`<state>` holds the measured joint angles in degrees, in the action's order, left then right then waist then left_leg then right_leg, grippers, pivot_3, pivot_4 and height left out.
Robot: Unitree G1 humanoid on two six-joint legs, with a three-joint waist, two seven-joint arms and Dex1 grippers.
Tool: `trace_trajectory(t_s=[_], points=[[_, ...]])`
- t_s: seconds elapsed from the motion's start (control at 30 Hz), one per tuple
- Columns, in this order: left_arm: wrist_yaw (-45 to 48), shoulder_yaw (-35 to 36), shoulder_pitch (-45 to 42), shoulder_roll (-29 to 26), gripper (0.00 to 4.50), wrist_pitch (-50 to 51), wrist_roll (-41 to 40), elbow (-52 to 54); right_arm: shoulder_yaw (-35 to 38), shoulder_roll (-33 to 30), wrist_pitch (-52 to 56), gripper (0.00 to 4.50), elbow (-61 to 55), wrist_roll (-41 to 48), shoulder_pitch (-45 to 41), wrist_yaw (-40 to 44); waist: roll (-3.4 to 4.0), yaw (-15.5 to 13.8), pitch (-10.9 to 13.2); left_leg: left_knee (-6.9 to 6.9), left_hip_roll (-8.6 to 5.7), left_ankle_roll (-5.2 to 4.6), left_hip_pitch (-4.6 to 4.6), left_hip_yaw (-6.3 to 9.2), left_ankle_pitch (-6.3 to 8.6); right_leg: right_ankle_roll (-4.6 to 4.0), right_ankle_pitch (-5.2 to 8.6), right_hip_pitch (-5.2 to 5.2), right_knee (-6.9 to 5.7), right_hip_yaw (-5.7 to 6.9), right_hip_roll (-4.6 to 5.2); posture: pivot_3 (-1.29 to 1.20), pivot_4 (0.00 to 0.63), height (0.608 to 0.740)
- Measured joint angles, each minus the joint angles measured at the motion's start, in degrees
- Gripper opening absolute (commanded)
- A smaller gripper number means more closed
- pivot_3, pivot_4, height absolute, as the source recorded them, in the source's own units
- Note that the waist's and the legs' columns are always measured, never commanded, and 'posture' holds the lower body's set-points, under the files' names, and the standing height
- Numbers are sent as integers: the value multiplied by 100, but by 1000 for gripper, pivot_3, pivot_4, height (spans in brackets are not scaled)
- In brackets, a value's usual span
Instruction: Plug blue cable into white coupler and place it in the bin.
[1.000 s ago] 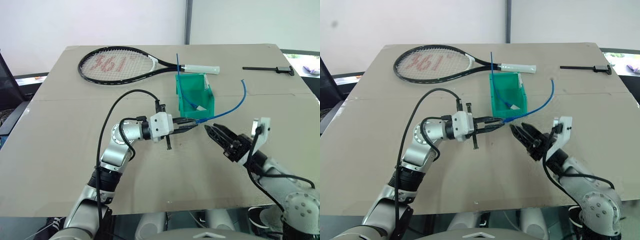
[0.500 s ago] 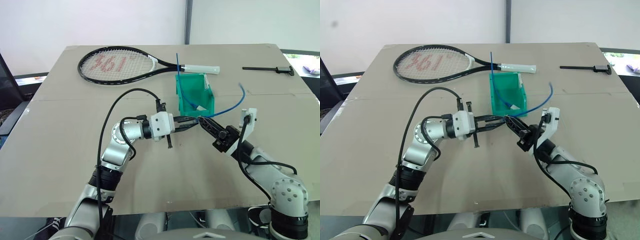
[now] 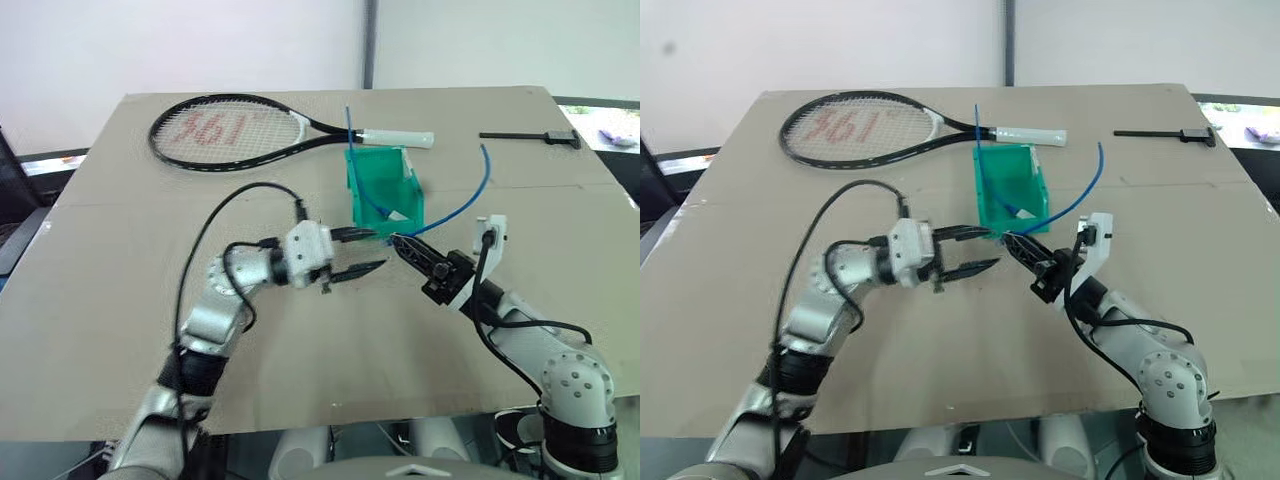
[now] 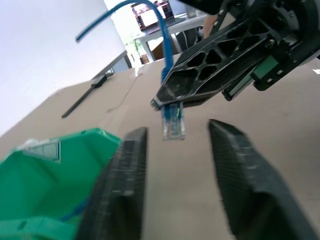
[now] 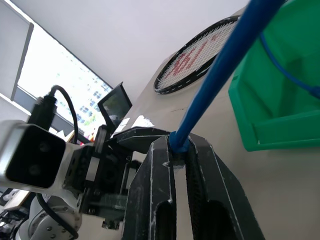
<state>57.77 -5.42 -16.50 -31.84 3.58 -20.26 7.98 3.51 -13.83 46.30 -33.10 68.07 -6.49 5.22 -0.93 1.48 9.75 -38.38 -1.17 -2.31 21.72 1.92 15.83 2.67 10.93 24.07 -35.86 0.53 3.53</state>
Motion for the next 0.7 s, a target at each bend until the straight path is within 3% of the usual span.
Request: trace_trajectory(t_s=[0.17,0.33,0.7], points=[[-424,1392,993,-667,3213,1263,-718,112,-38,-224,-29,0,213,-182,-66,305,2,33,2,4,15,0,7,8,0,10,8,11,-2,8,-13,0,150,740],[-365,2467,1777,-1238,3213,1504,-881,-123,-154,-281,-54,0,516,-439,-251,683,3,14,3,3,12,1,7,-1,0,-2,21,11,2,4,-6,0,150,740],[-8,2483,2030,-1268,3213,947,-557,-1086,-371,-269,-57,0,784,-832,-435,1169,0,-90,1,4,5,2,10,-7,1,-22,11,14,4,3,7,0,150,740]])
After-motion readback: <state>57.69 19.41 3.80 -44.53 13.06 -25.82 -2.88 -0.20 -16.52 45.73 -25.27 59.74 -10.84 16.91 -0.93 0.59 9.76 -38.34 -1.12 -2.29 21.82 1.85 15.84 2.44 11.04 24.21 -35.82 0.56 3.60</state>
